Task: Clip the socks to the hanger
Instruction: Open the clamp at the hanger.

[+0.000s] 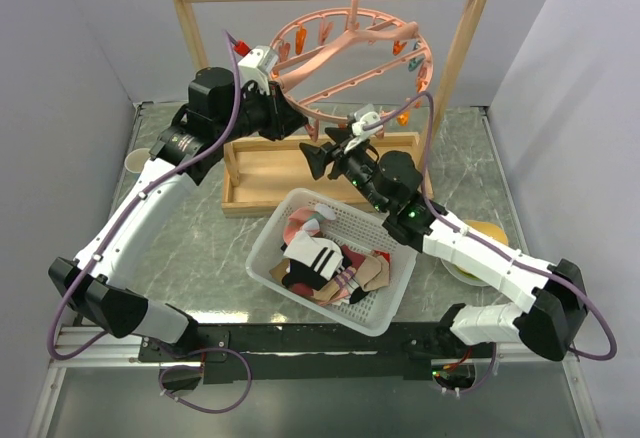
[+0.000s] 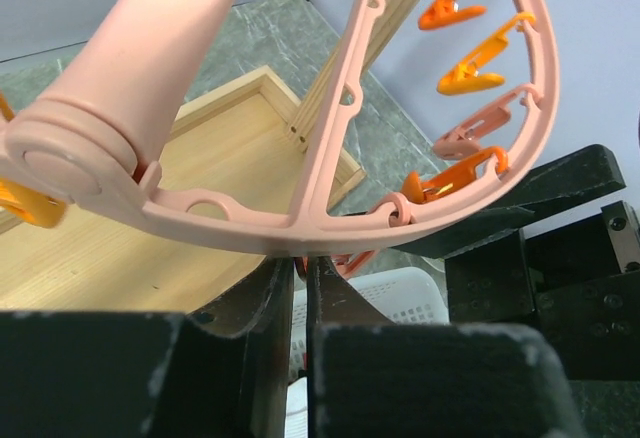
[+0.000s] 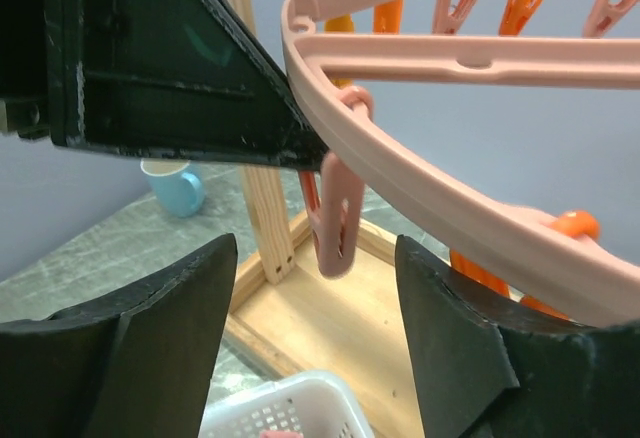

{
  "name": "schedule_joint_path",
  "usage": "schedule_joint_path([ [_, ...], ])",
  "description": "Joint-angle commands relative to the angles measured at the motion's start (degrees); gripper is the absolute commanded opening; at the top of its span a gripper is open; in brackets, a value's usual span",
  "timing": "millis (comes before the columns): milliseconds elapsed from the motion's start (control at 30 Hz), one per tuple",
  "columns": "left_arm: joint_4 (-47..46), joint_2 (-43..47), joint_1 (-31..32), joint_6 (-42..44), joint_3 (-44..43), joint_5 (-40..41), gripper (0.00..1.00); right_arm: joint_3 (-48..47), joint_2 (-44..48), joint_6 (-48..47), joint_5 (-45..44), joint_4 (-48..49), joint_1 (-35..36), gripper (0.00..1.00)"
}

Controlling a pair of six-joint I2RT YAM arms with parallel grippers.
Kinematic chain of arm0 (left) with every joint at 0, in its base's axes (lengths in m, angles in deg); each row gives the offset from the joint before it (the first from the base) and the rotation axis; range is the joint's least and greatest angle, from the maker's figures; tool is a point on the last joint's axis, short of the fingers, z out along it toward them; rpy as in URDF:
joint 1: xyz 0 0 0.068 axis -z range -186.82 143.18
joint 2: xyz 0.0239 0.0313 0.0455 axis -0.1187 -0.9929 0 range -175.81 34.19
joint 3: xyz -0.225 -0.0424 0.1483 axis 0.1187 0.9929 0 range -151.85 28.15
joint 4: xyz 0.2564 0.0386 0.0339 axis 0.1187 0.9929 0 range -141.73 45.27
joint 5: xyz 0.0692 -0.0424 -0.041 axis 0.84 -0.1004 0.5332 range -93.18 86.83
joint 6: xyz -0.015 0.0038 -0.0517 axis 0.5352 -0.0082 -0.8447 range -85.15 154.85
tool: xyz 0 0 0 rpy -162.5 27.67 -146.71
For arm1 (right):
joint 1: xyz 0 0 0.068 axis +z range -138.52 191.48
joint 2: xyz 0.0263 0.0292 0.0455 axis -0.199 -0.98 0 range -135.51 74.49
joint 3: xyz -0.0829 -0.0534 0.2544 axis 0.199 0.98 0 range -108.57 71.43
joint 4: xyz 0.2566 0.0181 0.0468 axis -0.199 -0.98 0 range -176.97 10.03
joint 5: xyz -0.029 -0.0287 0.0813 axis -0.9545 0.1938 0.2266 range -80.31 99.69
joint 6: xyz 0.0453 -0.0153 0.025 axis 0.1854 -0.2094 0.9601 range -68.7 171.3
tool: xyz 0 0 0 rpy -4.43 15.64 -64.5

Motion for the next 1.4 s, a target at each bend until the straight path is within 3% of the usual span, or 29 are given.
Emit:
schedule_joint_path([
  [0,-1.5,1.8,0.3,1.0,-2.3,0.6,0.11,1.6,3.9,-1.1,-1.2,1.9,-1.6,0.73],
  [433,-1.8,1.9,0.3,-0.2,-2.2,-1.5,0.11,-1.7,1.4,2.7,6.8,1.0,-5.7,0.72],
  [733,-2.4,1.7,0.4,-2.6,-2.1,-4.6,0.12,-2.7,-0.3,3.7,7.1,1.7,-5.7,0.69],
  [900,-2.9,2.4,0.4,-4.9,-0.6,-6.4,0.12,-3.7,-1.0,3.9,7.4,1.8,-5.6,0.59],
  [1033,-2.9,2.7,0.4,-5.8,-0.9,-6.9,0.13,-4.1,-1.5,4.1,7.9,1.2,-5.6,0.40],
  [1133,-2.5,3.4,0.4,-6.1,-1.2,-7.0,0.23,-3.3,-1.1,4.2,7.7,1.4,-5.7,0.23],
  [1267,-2.2,4.7,0.3,-7.3,0.3,-8.1,0.62,-3.3,-0.9,4.0,7.2,0.8,-5.6,0.12],
  [1367,-2.5,5.6,0.3,-8.3,1.5,-9.2,0.74,-3.2,-0.9,3.9,6.7,0.4,-5.7,0.10],
])
